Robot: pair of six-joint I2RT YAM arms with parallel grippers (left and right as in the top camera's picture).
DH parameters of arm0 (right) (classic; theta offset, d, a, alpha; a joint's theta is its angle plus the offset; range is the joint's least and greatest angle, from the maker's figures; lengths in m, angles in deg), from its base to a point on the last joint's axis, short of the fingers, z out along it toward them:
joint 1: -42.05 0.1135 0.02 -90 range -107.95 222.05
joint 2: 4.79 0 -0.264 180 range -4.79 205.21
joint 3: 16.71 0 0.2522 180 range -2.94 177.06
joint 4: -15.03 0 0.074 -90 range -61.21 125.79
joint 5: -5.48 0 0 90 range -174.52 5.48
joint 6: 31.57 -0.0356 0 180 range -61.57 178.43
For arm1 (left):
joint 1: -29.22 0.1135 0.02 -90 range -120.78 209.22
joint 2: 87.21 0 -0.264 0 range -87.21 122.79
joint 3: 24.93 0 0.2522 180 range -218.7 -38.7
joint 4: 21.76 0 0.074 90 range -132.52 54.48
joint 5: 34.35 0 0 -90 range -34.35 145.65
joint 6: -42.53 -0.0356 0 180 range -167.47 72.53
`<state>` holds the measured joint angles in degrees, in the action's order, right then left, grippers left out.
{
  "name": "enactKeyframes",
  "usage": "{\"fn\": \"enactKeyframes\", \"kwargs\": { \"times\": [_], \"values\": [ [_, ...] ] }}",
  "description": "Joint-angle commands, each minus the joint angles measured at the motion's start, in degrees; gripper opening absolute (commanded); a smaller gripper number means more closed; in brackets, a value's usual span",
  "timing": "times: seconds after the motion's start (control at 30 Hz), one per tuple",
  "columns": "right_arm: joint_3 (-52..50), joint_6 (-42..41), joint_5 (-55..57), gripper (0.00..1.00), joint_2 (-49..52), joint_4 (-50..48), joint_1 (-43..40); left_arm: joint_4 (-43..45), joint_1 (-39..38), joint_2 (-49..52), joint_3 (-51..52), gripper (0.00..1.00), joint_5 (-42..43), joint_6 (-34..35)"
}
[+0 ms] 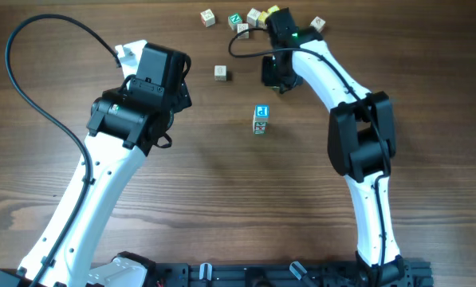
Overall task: Form a tower
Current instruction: 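Lift the right gripper and reach to the block cluster at top, then grasp a red-lettered A block with the right gripper, carry over tower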
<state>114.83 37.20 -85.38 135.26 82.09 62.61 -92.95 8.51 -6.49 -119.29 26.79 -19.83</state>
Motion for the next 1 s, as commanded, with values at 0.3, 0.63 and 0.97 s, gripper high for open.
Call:
{"fn": "enactKeyframes", "kwargs": {
  "times": [0.3,0.63,0.97],
  "values": [
    [4.87,3.17,-0.07,0.2,-17.31,12.22,0.33,0.13,0.26,-0.26,-0.07,1.0,-0.15,-0.63],
    [3.45,1.53,-8.2,0.22,-32.15,27.98,3.39,0.13,0.26,-0.26,-0.07,1.0,-0.15,-0.63],
    [-2.19,-1.44,-7.8,0.24,-28.61,25.97,6.12,0.13,0.26,-0.26,-0.07,1.0,-0.15,-0.63]
  ]
}}
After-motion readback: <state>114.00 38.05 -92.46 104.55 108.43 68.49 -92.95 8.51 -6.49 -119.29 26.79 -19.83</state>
